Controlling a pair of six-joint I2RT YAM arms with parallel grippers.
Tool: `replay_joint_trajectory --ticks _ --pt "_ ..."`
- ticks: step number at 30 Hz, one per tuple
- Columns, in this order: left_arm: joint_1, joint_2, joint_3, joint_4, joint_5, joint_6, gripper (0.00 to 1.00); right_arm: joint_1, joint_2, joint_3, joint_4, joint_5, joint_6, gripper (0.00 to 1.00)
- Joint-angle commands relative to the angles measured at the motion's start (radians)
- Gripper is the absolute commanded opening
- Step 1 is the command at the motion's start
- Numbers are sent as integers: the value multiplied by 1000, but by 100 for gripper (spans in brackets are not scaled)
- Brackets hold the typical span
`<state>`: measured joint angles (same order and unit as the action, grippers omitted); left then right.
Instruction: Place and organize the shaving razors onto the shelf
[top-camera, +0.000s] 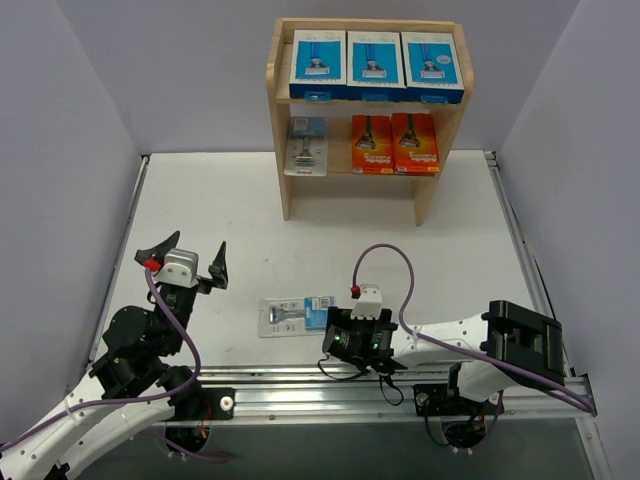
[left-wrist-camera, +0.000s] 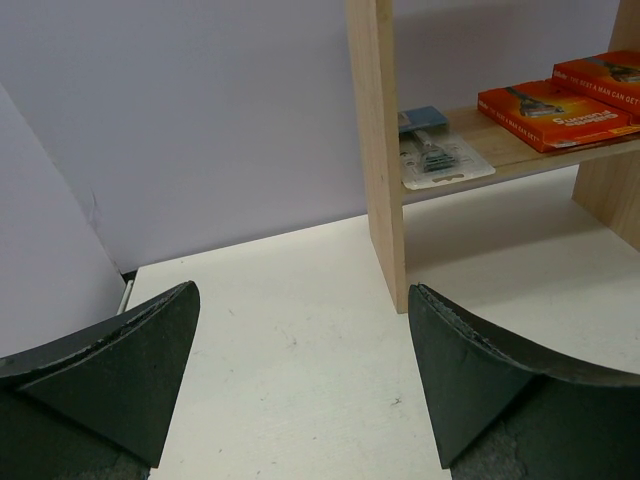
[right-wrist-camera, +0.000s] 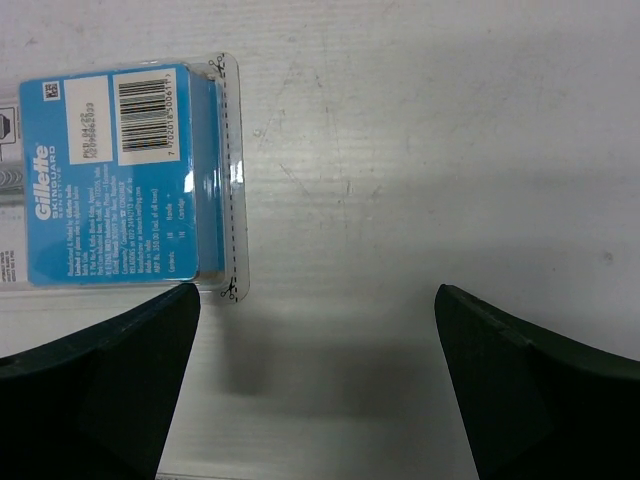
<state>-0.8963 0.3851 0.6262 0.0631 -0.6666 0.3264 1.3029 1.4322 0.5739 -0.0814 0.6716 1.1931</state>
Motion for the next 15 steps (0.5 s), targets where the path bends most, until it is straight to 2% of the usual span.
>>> replay_joint_trajectory --ticks 1,10,15 --pt "-6 -9 44 10 18 -9 94 -49 -6 -11 20 14 -48 99" --pt "-7 -6 46 9 22 -13 94 -169 54 98 216 -64 -315 100" --pt "-7 -8 46 7 27 -16 94 -244 186 216 249 -122 -452 100"
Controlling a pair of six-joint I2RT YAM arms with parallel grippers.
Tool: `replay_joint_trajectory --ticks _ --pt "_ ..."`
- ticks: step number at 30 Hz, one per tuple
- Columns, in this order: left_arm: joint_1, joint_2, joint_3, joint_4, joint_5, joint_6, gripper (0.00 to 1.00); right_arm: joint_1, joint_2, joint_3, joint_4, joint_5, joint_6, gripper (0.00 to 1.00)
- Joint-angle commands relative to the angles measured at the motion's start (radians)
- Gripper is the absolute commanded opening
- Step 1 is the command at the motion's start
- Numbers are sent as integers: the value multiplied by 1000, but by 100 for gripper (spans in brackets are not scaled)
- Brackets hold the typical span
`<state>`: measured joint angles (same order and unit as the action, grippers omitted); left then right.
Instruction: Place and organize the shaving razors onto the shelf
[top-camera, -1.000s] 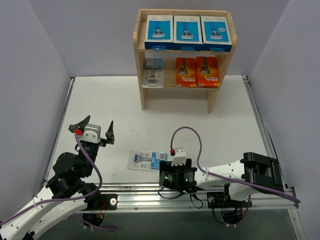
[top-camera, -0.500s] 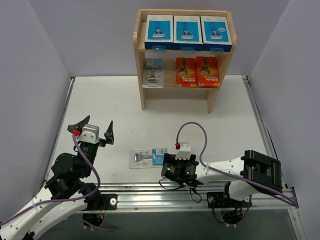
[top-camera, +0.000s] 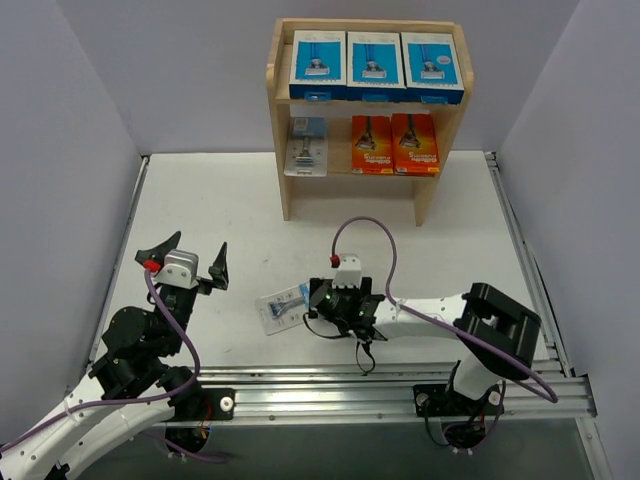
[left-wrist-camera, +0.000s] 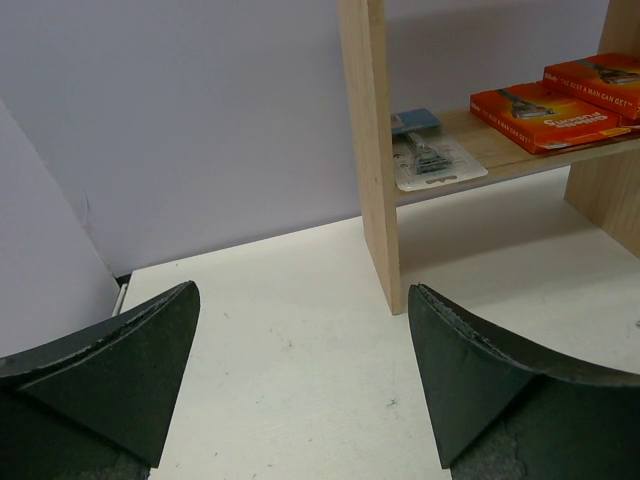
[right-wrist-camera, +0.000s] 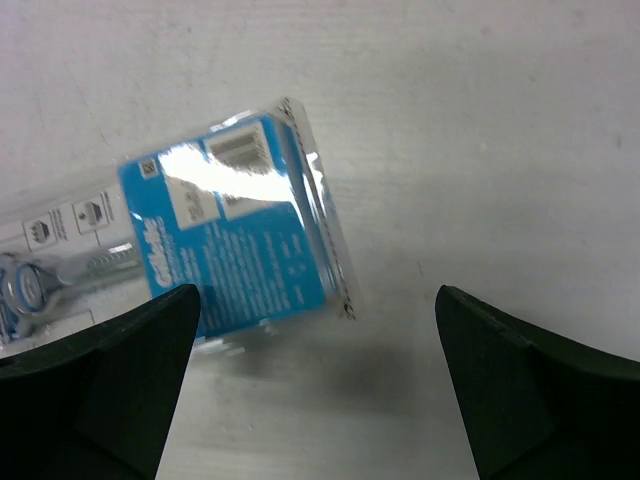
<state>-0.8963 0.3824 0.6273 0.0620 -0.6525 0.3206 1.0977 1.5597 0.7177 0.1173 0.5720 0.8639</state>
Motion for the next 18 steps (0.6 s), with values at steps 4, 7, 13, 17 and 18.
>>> replay_joint_trajectory --ticks 4,7,13,17,18 --pt "-6 -2 43 10 16 -12 94 -107 176 155 71 -81 -181 100" --pt "-6 -2 41 10 19 -14 94 -159 218 199 119 -138 -224 100" --pt "-6 6 45 6 37 -25 94 -206 341 351 147 -233 -310 98" --pt "-6 1 43 7 34 -23 94 -216 396 439 147 -291 -373 96" --pt "-7 0 43 7 33 -23 94 -217 398 451 145 -294 -378 96"
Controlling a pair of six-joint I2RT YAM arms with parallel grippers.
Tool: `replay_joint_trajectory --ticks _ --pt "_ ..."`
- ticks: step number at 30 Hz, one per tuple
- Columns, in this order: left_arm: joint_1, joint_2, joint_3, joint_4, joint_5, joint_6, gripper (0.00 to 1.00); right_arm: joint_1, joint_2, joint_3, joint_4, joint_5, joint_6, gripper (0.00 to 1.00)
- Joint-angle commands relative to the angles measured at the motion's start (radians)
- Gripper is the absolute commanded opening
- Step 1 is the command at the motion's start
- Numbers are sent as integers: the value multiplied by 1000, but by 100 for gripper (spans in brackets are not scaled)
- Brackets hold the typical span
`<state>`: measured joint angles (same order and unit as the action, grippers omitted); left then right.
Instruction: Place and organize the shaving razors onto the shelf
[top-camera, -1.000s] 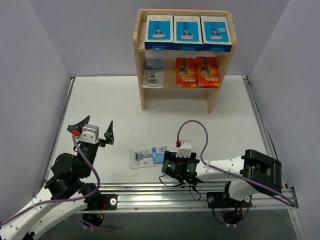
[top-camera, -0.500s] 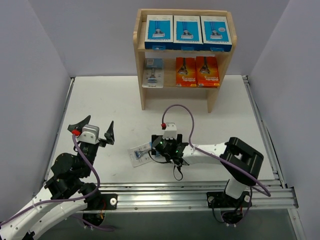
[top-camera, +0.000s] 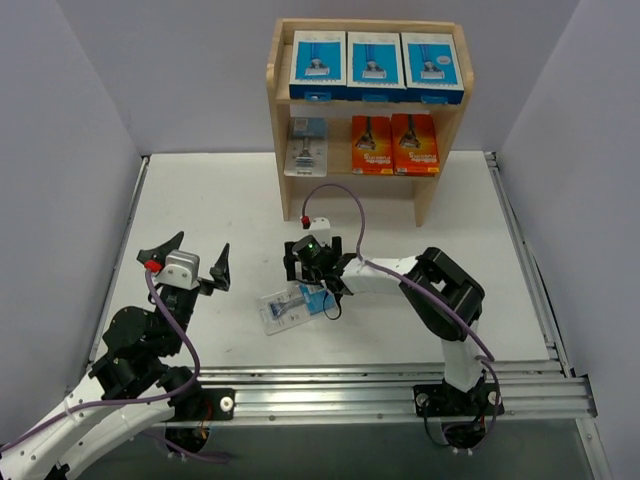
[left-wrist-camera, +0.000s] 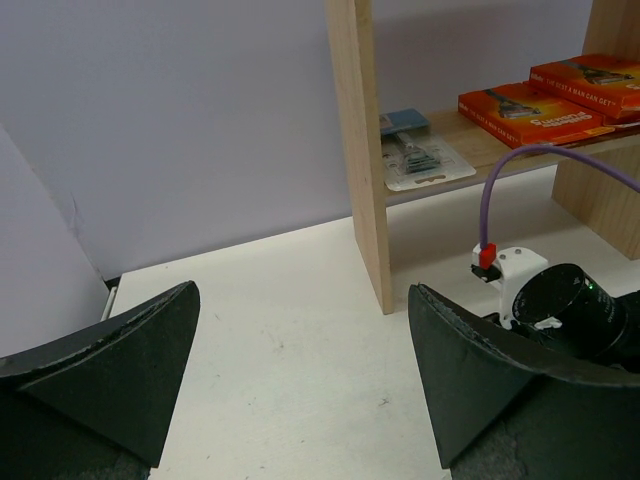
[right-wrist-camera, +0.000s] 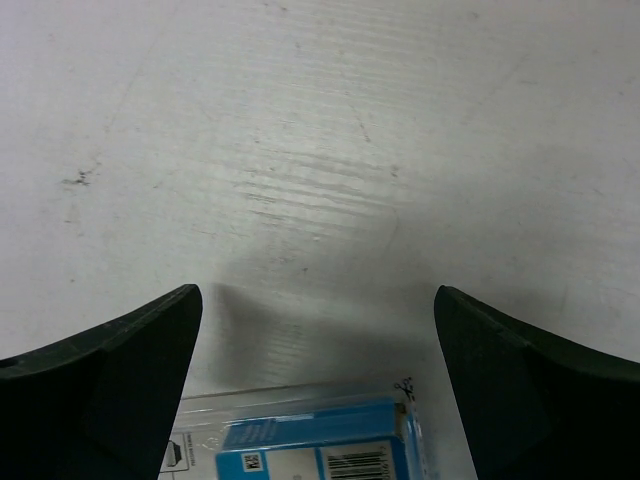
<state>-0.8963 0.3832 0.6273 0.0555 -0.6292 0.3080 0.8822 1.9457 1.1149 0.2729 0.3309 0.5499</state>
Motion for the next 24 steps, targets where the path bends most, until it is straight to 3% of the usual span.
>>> replay_joint_trajectory --ticks 1,10,18,24 --pt "-6 -1 43 14 10 -10 94 0 9 74 -12 -58 -67 96" --pt "-6 3 43 14 8 -7 94 1 -114 83 -136 22 -12 97" --pt "-6 -4 43 15 -3 5 94 107 -171 111 -343 144 169 79" --pt "-7 -7 43 14 0 3 94 184 -189 135 -415 148 372 67"
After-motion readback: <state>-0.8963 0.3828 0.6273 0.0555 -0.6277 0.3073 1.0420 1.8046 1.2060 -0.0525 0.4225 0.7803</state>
